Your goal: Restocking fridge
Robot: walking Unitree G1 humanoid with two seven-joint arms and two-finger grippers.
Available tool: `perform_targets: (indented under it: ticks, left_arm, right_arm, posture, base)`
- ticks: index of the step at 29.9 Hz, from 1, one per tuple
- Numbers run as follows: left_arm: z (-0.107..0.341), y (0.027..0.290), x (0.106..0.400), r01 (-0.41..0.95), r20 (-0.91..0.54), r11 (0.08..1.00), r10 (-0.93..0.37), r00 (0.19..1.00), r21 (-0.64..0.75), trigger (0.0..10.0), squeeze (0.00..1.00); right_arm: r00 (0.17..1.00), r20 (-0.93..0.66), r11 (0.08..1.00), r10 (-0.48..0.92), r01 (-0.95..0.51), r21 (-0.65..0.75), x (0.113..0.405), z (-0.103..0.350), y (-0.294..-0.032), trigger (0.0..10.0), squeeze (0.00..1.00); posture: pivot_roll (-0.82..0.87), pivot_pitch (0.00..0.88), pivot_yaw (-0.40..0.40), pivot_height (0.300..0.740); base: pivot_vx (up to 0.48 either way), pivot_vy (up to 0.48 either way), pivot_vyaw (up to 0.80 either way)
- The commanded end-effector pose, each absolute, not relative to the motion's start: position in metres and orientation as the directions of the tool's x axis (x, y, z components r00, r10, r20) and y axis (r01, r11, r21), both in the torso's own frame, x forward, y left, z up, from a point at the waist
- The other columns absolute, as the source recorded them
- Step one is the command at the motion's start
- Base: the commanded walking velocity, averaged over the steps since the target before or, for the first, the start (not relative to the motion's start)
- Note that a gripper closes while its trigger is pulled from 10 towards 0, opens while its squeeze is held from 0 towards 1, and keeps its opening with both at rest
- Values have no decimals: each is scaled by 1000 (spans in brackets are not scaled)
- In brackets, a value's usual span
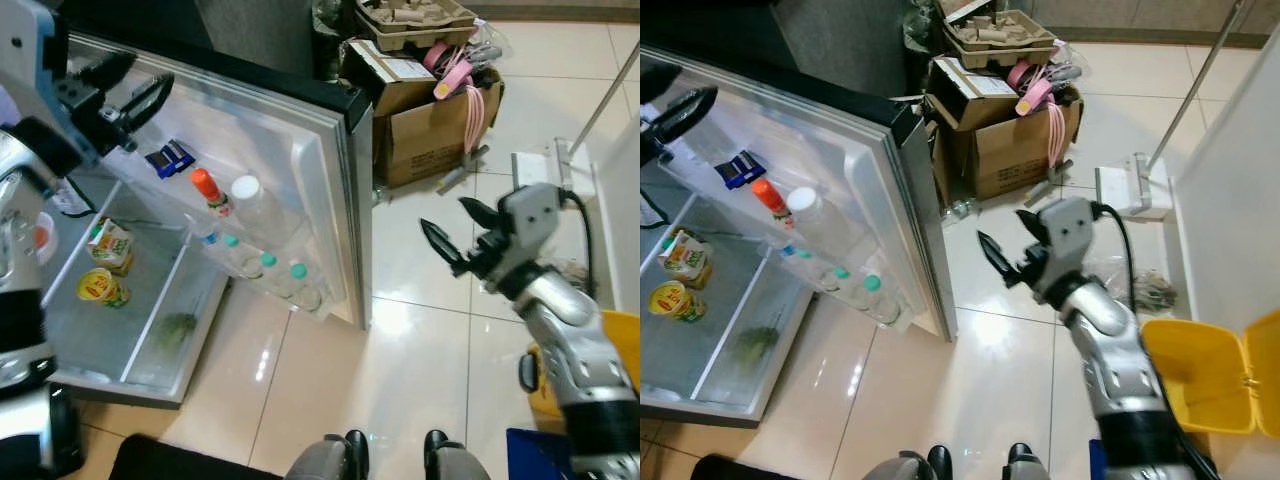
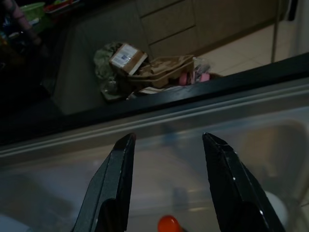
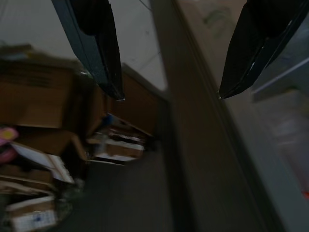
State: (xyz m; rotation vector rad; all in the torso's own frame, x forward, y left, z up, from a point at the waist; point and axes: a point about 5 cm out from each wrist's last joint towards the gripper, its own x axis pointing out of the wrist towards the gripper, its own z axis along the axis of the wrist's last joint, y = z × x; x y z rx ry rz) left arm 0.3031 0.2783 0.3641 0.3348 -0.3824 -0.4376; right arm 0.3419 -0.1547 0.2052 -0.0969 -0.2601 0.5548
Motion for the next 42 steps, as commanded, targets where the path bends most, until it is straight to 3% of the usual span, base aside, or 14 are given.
perform_targets:
  ticks: [1, 5, 9, 12, 14, 17, 18, 24, 25, 33, 36, 38, 41, 42]
  left_arm:
    - [379, 284, 290, 320, 300, 850, -462, 835, 419, 10000, 0]
    - [412, 272, 276, 425, 493, 870, -493, 717, 252, 10000, 0]
    - [428, 264, 267, 497, 565, 841, -521, 640, 214, 10000, 0]
    - [457, 256, 250, 597, 691, 785, -525, 497, 166, 10000, 0]
    - [465, 252, 246, 627, 721, 762, -524, 453, 159, 10000, 0]
    - [465, 250, 246, 636, 728, 756, -524, 443, 157, 10000, 0]
    - [465, 247, 245, 643, 722, 752, -525, 452, 145, 10000, 0]
    - [461, 236, 248, 678, 714, 727, -532, 454, 110, 10000, 0]
    - [458, 233, 250, 693, 710, 715, -535, 458, 92, 10000, 0]
    - [446, 218, 260, 721, 681, 692, -548, 486, 42, 10000, 0]
    - [441, 213, 266, 701, 666, 712, -533, 522, 20, 10000, 0]
    - [421, 194, 285, 616, 586, 787, -515, 625, 34, 10000, 0]
    - [409, 177, 295, 589, 548, 807, -512, 662, 42, 10000, 0]
    - [409, 177, 295, 589, 548, 807, -512, 662, 42, 10000, 0]
  right_arm:
    - [801, 190, 823, 568, -546, -158, 341, 196, -147, 10000, 0]
    - [766, 176, 786, 618, -599, -154, 350, 195, -130, 10000, 0]
    - [746, 166, 764, 645, -630, -140, 352, 194, -122, 10000, 0]
    - [667, 137, 680, 733, -724, -115, 350, 189, -104, 10000, 0]
    - [609, 122, 620, 784, -777, -106, 345, 186, -93, 10000, 0]
    - [555, 121, 567, 823, -818, -101, 339, 186, -82, 10000, 0]
    - [490, 127, 503, 862, -859, -97, 332, 187, -72, 10000, 0]
    - [341, 190, 358, 921, -931, -65, 311, 201, -45, 10000, 0]
    - [279, 216, 298, 935, -953, -60, 303, 208, -34, 10000, 0]
    - [109, 226, 124, 968, -991, -52, 279, 213, -13, 10000, 0]
    - [104, 226, 118, 969, -992, -49, 276, 213, -12, 10000, 0]
    - [213, 233, 233, 949, -970, -64, 282, 213, -20, 10000, 0]
    - [354, 234, 382, 905, -920, -86, 298, 215, -38, 10000, 0]
    - [354, 234, 382, 905, -920, -86, 298, 215, -38, 10000, 0]
  posture:
    - [-34, 298, 112, 737]
    - [-30, 290, 107, 737]
    - [-32, 287, 106, 737]
    - [-32, 284, 101, 737]
    - [-33, 282, 100, 737]
    - [-32, 282, 100, 737]
    - [-35, 280, 100, 737]
    - [-41, 278, 104, 737]
    - [-42, 277, 105, 737]
    - [-44, 273, 105, 737]
    - [-41, 270, 106, 737]
    - [-38, 269, 103, 737]
    - [-45, 267, 103, 737]
    - [-45, 267, 103, 737]
  base:
    - [0, 0, 0]
    - [0, 0, 0]
    - [0, 0, 0]
    - [0, 0, 0]
    - [0, 0, 0]
    - [0, 0, 0]
    - [0, 0, 0]
    - [0, 0, 0]
    - [0, 0, 0]
    - [0, 0, 0]
    - [0, 0, 0]
    - [0, 0, 0]
    - [0, 0, 0]
    - [0, 0, 0]
